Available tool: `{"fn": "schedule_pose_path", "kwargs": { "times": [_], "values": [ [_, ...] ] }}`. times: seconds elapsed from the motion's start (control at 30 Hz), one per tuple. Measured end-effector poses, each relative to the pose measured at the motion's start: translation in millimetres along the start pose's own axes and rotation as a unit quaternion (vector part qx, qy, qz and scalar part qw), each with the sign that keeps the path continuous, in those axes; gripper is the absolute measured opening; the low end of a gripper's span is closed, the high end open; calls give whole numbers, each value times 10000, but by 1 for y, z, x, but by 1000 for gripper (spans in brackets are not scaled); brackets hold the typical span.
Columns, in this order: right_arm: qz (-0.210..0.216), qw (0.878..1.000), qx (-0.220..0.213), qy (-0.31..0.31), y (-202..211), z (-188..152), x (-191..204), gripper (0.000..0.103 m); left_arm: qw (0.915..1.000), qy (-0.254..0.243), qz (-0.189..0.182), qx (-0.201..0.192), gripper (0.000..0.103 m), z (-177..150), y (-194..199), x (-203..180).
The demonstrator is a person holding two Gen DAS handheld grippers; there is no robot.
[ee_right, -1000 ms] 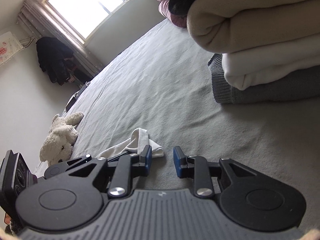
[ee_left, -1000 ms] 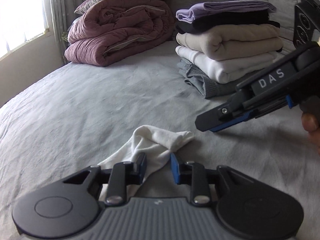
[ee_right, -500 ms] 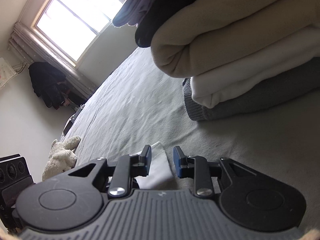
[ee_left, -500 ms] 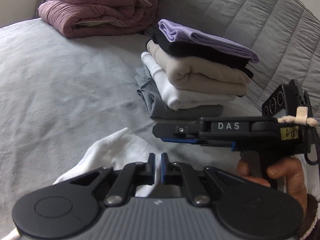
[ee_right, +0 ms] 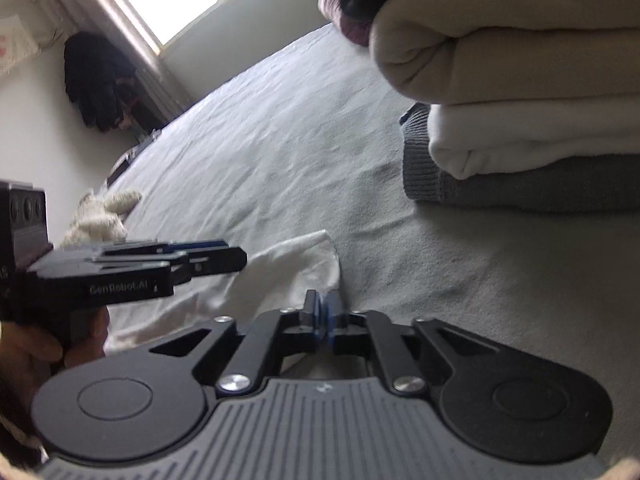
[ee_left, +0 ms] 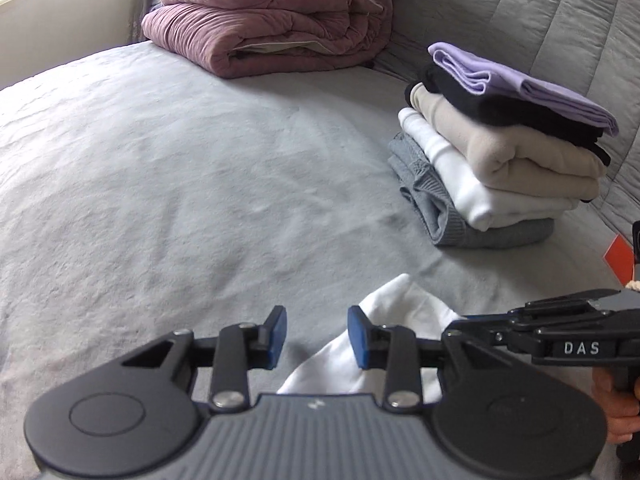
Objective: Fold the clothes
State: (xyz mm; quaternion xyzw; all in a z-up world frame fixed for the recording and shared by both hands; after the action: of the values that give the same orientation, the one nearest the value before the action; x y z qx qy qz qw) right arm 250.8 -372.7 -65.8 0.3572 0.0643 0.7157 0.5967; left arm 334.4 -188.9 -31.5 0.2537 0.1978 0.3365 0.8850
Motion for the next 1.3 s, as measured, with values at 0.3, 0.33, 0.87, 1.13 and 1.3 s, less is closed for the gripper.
{"fn": "schedule_pose_path", "kwargs": {
  "times": [0.3, 0.33, 0.87, 1.13, 1.3],
  "values": [
    [-103, 9955, 167, 928, 23, -2, 5, 5, 9992, 184, -339, 40, 37, 1, 2, -1],
    [-120, 9952, 250, 937, 19, -3, 5, 6, 9989, 227, -414, 59, 37, 2, 1, -3],
    [-168, 9935, 268, 1095, 7, -8, 12, 6, 9986, -348, -377, -119, 0, 2, -26, -57],
    [-387, 9944, -582, 793, 5, 1, 7, 4, 9947, -145, 19, -1021, 0, 15, -11, -50],
    [-650, 9903, -1020, 690, 1, 5, 2, 4, 9911, -71, 232, -1309, 0, 23, -18, -48]
  ]
}}
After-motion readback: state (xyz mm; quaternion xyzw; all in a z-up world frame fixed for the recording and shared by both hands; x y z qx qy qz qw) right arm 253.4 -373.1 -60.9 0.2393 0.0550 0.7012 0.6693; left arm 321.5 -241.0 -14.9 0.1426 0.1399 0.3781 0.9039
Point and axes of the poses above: each gripper's, at about its wrist camera, not at the fingertips, and y roughly against the way its jaws point, x to its left, z to its top, the point moved 1 cm from there along -y, roughly the way its jaws point, and after that the axes turned 9 degrees about -x, right-handed, at the moved point
